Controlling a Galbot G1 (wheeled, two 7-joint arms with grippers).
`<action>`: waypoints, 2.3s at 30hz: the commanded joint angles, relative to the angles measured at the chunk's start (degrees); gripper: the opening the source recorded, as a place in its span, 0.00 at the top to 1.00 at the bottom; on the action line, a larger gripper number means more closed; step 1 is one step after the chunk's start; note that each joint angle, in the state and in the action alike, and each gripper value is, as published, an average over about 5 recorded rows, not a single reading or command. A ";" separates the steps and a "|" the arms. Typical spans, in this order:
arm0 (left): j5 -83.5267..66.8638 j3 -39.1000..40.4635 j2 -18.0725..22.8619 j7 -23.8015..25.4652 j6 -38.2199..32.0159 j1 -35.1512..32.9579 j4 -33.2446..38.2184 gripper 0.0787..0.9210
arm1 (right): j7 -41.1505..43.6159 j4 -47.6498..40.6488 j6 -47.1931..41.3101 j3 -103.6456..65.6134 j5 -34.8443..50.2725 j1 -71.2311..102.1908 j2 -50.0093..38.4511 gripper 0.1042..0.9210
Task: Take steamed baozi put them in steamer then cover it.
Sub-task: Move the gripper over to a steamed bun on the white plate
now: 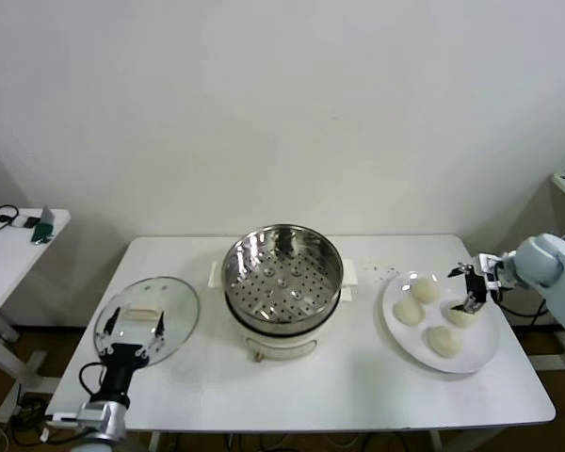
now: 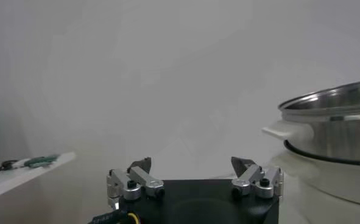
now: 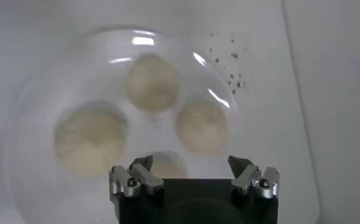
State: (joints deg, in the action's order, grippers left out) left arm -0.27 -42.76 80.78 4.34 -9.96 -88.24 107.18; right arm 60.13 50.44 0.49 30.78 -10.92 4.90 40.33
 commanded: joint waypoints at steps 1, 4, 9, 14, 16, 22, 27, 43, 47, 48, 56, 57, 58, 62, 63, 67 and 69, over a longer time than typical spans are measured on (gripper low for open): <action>0.14 -0.11 -0.08 -0.07 0.45 0.12 0.03 0.12 | 3.27 -17.82 4.37 8.92 -3.99 -9.86 10.87 0.12; 0.14 -0.25 -0.12 -0.17 0.79 0.45 -0.09 0.12 | 3.35 -20.12 4.95 8.45 -4.26 -9.76 12.96 0.12; 0.23 -0.30 -0.16 -0.33 1.10 0.87 -0.46 0.12 | 3.38 -22.35 5.56 8.01 -4.20 -9.66 15.42 0.12; 0.35 -0.42 -0.16 -0.58 1.25 1.06 -0.99 0.12 | 3.44 -23.83 6.01 7.35 -4.10 -9.44 17.23 0.12; 0.35 -0.55 -0.17 -0.68 1.30 1.05 -1.15 0.12 | 3.55 -23.83 6.01 7.50 -4.04 -9.35 17.63 0.12; 0.34 -1.05 -0.19 -0.90 1.32 1.11 -1.50 0.12 | 3.87 -24.50 6.03 8.01 -4.36 -9.18 18.65 0.12; 0.38 -1.17 0.12 -1.17 1.61 1.23 -1.29 0.12 | 4.21 -25.12 6.11 8.24 -4.92 -9.17 19.19 0.12; 0.27 -1.82 0.46 -1.57 1.98 0.86 -0.68 0.12 | 4.24 -26.67 7.08 6.54 -7.93 -8.49 20.60 0.14; 0.28 -1.83 0.53 -1.66 2.01 0.85 -0.61 0.12 | 4.35 -26.74 7.31 6.11 -8.82 -8.37 20.72 0.18; 0.28 -1.85 0.53 -1.67 2.02 0.87 -0.58 0.12 | 4.40 -26.74 7.37 6.00 -8.94 -8.31 20.73 0.19; 0.19 -2.01 0.63 -1.67 2.11 0.85 -0.24 0.12 | 4.91 -26.60 7.65 5.14 -9.41 -8.05 21.03 0.23; 0.19 -2.01 0.65 -1.68 2.11 0.84 -0.21 0.12 | 4.99 -26.52 7.71 5.06 -9.41 -8.08 20.98 0.23; 0.18 -2.02 0.68 -1.69 2.12 0.81 -0.15 0.12 | 5.07 -26.40 7.80 5.01 -9.41 -8.14 20.89 0.23; 0.12 -2.12 0.77 -1.70 2.13 0.63 0.08 0.12 | 5.61 -25.14 8.22 5.72 -9.32 -8.76 20.01 0.24; 0.09 -2.16 0.77 -1.71 2.12 0.57 0.11 0.12 | 5.73 -24.56 8.30 6.11 -9.26 -8.98 19.64 0.24; -0.21 -2.47 0.79 -1.76 2.03 0.33 0.18 0.12 | 6.44 -20.57 8.54 9.72 -7.31 -11.10 17.52 0.24; -0.52 -2.66 0.79 -1.79 1.99 0.14 0.25 0.12 | 6.84 -17.73 8.61 13.80 -5.23 -13.51 16.31 0.25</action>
State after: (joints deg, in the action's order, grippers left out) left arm -0.79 -45.48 81.57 2.55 -7.94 -88.10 107.45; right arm 66.49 27.54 8.92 39.02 -18.74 -5.50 58.79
